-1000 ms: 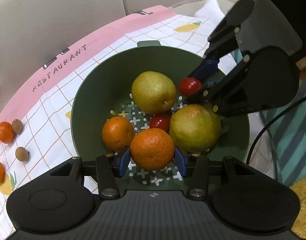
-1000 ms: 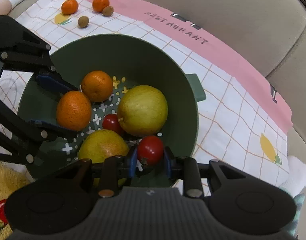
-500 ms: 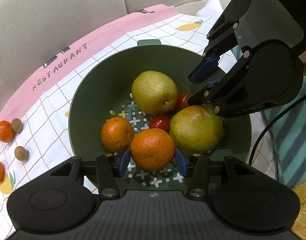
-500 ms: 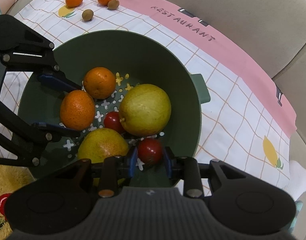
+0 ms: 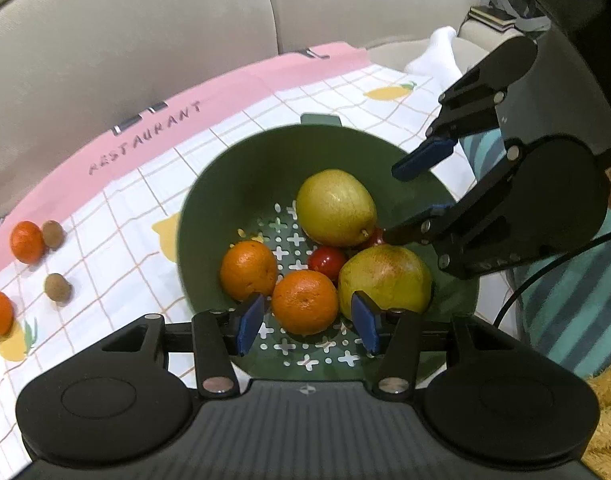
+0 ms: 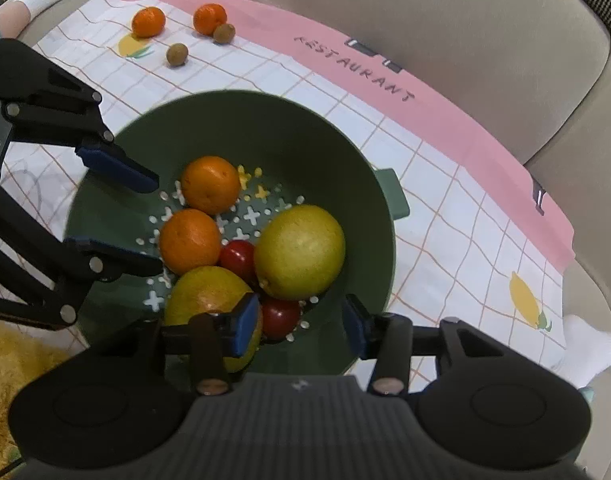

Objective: Organize fruits
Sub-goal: 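Move both open tools back toward the remaining fruits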

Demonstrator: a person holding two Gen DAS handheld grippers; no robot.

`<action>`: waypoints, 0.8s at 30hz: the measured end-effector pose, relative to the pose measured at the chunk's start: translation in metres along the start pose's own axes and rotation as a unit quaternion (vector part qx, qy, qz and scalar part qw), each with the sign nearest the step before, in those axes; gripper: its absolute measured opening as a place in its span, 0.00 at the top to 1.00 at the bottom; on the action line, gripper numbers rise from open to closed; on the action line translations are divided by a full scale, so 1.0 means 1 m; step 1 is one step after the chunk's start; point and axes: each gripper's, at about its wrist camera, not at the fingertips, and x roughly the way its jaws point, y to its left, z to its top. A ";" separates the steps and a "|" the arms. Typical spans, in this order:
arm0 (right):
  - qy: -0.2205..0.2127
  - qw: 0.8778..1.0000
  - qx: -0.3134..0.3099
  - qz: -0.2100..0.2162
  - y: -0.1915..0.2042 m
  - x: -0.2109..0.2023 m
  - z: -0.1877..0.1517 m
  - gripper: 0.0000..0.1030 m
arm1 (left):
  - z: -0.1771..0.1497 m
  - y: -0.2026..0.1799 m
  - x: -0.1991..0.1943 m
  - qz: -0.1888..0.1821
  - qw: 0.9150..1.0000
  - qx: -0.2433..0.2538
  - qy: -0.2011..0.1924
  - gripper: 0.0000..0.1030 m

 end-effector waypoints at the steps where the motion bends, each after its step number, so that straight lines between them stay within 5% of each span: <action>1: -0.003 1.000 -0.001 0.000 0.002 -0.003 0.000 0.56 | -0.001 0.000 -0.004 0.002 1.000 0.000 -0.004 0.42; 13: -0.055 0.998 0.014 -0.012 0.028 -0.039 0.000 0.46 | -0.011 0.011 -0.051 0.036 0.997 -0.030 -0.053 0.42; 24: -0.154 0.980 0.125 0.011 0.056 -0.057 0.007 0.42 | -0.031 0.050 -0.087 0.092 0.985 -0.100 -0.105 0.42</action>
